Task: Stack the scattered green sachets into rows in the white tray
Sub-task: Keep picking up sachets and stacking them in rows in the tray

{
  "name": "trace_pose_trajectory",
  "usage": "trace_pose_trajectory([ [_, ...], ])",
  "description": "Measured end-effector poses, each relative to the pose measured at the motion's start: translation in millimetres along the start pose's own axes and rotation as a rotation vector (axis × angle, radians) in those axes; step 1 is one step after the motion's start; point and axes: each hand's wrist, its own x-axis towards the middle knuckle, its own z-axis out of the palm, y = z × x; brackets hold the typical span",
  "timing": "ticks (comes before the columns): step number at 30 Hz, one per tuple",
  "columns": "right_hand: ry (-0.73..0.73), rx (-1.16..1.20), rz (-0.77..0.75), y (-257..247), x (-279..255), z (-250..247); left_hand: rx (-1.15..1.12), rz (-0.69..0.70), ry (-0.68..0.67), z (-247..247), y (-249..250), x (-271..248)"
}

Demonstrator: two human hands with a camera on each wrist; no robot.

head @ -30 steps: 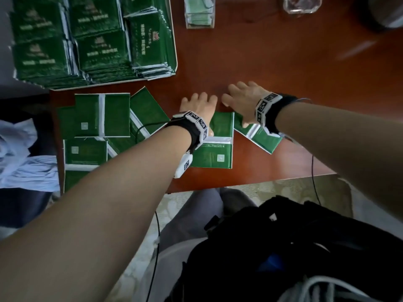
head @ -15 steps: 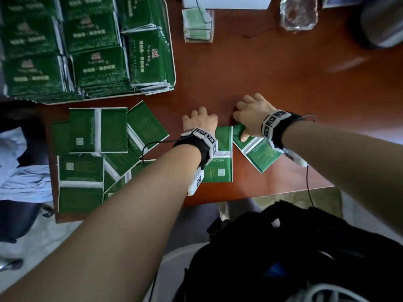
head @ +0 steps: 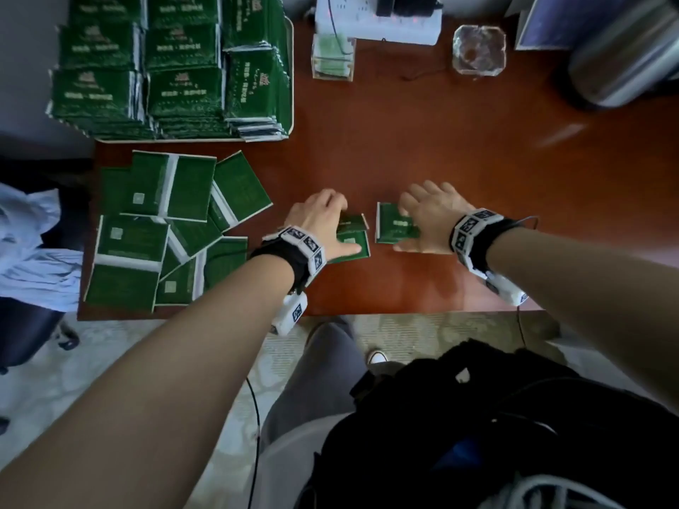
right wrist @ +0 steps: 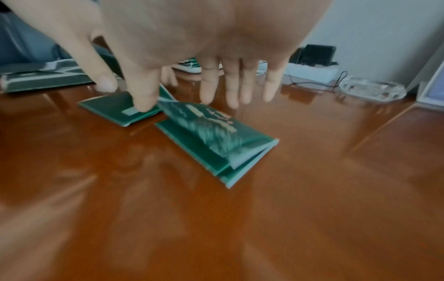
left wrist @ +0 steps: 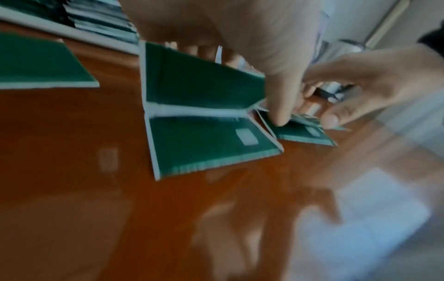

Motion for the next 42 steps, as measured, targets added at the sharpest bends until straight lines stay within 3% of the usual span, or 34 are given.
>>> trace_pose_trajectory([
  [3, -0.088, 0.1, 0.001, -19, -16, 43, 0.082, 0.007, -0.07, 63, 15, -35],
  [7, 0.047, 0.104, -0.005, -44, -42, 93, 0.175, -0.006, 0.117, 122, 35, -77],
  [13, 0.175, 0.094, -0.035, -78, -90, 140, 0.196, -0.019, 0.219, 158, 50, -109],
  [16, 0.144, 0.126, -0.036, -87, -113, 144, 0.091, -0.013, 0.166, 159, 52, -128],
  [20, -0.03, 0.25, 0.019, -97, -135, 98, -0.003, -0.021, 0.085, 120, 51, -158],
  [23, -0.041, 0.177, 0.062, -103, -135, 39, 0.099, -0.094, 0.103, 62, 40, -177],
  [28, 0.173, 0.237, 0.131, -123, -118, -82, 0.189, -0.149, 0.243, -56, -5, -203],
  [33, 0.43, 0.228, 0.101, -174, -102, -191, 0.248, -0.168, 0.407, -154, -55, -241],
  [37, 0.508, 0.161, 0.085, -215, -93, -232, 0.332, -0.179, 0.473, -186, -89, -268],
  [42, 0.497, 0.137, 0.081, -257, -87, -242, 0.405, -0.185, 0.475, -193, -123, -295],
])
